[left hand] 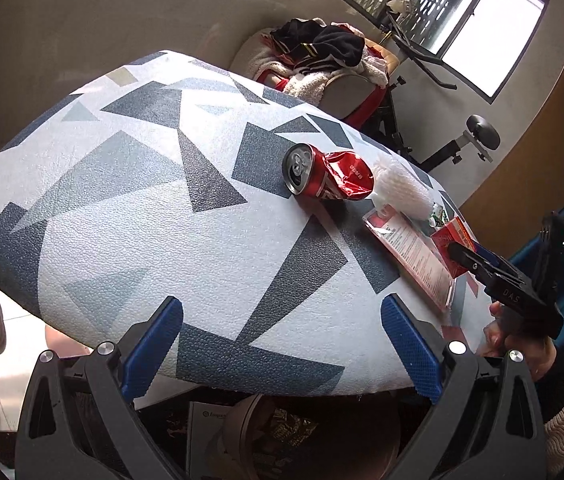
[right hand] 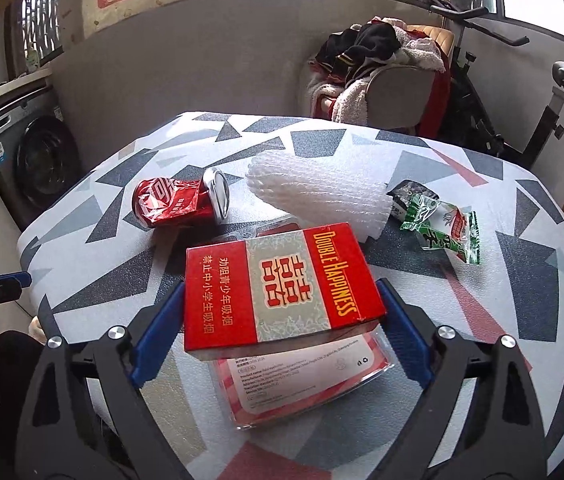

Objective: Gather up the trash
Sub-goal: 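Grasp the crushed red can with the left tool while the right lifts the cigarette box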

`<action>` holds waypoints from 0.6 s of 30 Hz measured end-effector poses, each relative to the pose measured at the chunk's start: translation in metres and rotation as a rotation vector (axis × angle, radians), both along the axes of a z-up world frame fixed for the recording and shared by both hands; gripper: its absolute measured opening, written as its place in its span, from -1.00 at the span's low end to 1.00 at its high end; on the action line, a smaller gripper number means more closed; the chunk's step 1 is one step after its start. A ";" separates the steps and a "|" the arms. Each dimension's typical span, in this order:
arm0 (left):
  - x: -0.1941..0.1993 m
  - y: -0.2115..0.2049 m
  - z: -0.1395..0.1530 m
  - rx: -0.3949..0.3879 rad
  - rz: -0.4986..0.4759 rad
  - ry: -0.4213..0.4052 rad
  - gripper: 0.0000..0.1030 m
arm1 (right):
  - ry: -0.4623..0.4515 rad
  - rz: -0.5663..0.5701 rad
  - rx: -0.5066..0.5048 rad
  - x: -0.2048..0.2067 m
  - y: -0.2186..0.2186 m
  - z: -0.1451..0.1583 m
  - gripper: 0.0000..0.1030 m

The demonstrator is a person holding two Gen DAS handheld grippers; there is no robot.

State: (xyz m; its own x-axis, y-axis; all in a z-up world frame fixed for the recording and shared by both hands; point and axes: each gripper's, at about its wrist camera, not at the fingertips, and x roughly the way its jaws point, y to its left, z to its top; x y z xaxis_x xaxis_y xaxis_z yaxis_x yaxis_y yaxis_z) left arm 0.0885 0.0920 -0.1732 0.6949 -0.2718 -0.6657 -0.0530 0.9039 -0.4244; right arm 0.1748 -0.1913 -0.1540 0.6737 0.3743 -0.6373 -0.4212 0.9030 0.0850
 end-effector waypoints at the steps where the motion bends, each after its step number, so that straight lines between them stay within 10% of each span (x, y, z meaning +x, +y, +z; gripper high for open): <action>1: 0.008 -0.001 0.001 -0.020 0.006 0.000 0.88 | -0.008 -0.006 0.004 -0.002 -0.001 0.001 0.75; 12: 0.131 -0.013 0.008 -0.173 0.137 0.042 0.66 | -0.004 -0.069 0.026 -0.018 -0.012 -0.008 0.75; 18: 0.172 -0.026 -0.002 -0.095 0.179 0.080 0.49 | 0.016 -0.110 0.080 -0.020 -0.023 -0.012 0.75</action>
